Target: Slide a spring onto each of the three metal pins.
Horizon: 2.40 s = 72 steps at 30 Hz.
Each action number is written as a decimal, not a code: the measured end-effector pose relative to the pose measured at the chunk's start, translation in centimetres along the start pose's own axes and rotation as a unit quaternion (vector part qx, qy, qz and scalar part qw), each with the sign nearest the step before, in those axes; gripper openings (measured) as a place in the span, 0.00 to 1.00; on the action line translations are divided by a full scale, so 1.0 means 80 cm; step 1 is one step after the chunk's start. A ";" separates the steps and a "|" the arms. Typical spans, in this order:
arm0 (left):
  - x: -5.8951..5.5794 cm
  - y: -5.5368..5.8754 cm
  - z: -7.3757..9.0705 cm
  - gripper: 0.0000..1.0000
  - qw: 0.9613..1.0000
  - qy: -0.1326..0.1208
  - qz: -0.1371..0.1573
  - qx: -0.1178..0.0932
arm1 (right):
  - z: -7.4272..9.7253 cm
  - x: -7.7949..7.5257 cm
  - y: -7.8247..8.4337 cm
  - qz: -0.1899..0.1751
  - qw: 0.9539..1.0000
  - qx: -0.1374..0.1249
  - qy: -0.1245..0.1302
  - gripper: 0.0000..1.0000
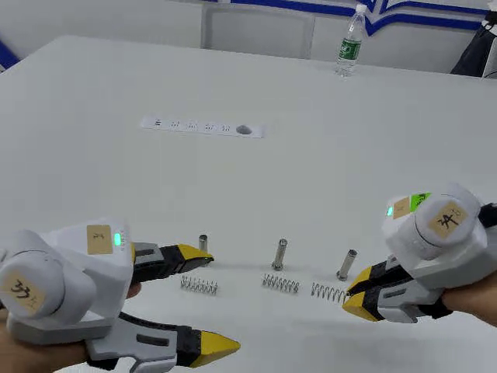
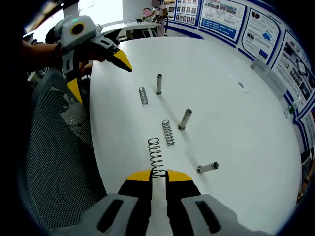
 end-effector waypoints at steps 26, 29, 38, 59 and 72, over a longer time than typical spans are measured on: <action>-0.011 -0.008 -0.058 0.21 0.996 0.063 -0.069 0.006 | -0.009 0.050 -0.051 0.098 0.994 0.014 -0.048 0.11; -0.012 -0.007 -0.058 0.17 0.995 0.062 -0.077 0.010 | -0.009 0.052 -0.052 0.101 0.994 0.015 -0.050 0.11; -0.011 -0.002 -0.056 0.12 0.995 0.056 -0.083 0.018 | 0.002 0.060 -0.060 0.104 0.993 0.003 -0.063 0.11; -0.012 -0.007 -0.060 0.11 0.995 0.053 -0.083 0.012 | 0.018 0.077 -0.100 0.124 0.989 -0.049 -0.067 0.11; -0.011 -0.009 -0.065 0.12 0.995 0.055 -0.078 0.005 | 0.017 0.076 -0.104 0.128 0.988 -0.052 -0.063 0.11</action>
Point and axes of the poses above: the centre of the closed fingertips' face, and the gripper's own axes: z roughly backward along the fingers, x roughly to its left, y roughly out of its underside, the point moved 4 cm from there along z, roughly backward along the fingers, and after that the axes turned 8 degrees about -z, right-handed, at the moved point
